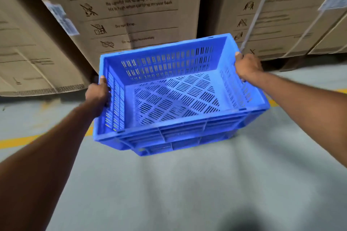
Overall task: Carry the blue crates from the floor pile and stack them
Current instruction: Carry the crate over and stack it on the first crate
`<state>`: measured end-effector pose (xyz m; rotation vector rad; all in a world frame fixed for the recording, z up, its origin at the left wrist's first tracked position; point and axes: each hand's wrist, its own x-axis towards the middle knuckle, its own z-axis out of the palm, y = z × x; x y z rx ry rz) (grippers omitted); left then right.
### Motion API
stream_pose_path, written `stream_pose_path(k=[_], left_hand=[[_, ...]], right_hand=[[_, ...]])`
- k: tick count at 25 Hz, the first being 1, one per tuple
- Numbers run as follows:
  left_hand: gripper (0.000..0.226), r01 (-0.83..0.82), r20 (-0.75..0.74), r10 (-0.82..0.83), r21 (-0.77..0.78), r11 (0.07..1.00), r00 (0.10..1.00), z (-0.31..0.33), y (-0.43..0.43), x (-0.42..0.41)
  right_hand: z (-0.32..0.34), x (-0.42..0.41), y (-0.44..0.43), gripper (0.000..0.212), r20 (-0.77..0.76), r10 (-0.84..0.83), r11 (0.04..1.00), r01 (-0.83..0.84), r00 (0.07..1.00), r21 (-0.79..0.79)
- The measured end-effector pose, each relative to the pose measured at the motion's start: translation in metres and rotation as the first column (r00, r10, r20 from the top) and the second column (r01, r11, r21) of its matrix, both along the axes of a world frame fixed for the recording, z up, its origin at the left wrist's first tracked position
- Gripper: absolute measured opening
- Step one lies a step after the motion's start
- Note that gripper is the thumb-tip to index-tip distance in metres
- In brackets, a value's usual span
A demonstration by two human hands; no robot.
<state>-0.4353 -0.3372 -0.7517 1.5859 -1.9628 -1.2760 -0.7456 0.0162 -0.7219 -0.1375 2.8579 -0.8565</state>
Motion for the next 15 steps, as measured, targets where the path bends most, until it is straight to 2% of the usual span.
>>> stream_pose_path(k=[4, 9, 11, 15], left_hand=[[0.056, -0.017, -0.051, 0.018, 0.03, 0.999, 0.999, -0.031, -0.028, -0.039], [0.053, 0.006, -0.086, -0.004, 0.027, 1.0, 0.996, -0.056, -0.036, -0.068], [0.053, 0.02, -0.079, -0.015, 0.065, 0.998, 0.997, -0.055, -0.038, -0.071], [0.059, -0.01, -0.057, 0.012, 0.041, 0.999, 0.998, -0.058, -0.038, -0.069]], right_hand=[[-0.033, -0.027, -0.02, 0.059, -0.094, 0.009, 1.0, -0.012, 0.995, -0.025], [-0.07, -0.05, -0.022, 0.047, -0.076, -0.007, 0.995, -0.001, 0.997, -0.104], [-0.069, -0.053, -0.024, 0.048, -0.072, -0.011, 0.994, 0.003, 0.997, -0.11], [-0.062, -0.049, -0.025, 0.052, -0.055, -0.016, 0.995, 0.01, 0.998, -0.1]])
